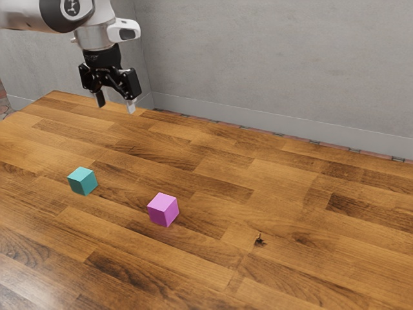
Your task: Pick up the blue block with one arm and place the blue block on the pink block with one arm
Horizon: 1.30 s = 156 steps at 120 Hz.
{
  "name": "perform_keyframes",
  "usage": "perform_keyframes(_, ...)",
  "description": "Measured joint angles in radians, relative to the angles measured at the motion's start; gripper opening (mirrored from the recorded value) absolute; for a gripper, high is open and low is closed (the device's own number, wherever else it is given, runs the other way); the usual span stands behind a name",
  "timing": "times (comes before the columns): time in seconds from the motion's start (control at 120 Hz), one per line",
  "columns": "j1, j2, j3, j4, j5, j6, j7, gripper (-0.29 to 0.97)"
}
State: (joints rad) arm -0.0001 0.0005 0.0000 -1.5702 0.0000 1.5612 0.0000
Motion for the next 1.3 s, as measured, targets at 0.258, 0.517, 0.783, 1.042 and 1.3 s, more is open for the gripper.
perform_keyframes(0.258, 0.021, 0.104, -0.001, 0.279, -0.009, -0.141, 0.009, 0.68)
perform_keyframes(0.517, 0.015, -0.017, -0.018, 0.455, 0.002, -0.258, 0.014, 0.68)
perform_keyframes(0.783, -0.034, 0.03, -0.014, 0.463, 0.061, -0.293, 0.018, 0.68)
perform_keyframes(1.042, 0.021, 0.071, -0.012, 0.455, 0.094, -0.27, 0.021, 0.68)
perform_keyframes(1.3, -0.018, 0.027, 0.008, 0.092, 0.116, -0.151, 0.02, 0.68)
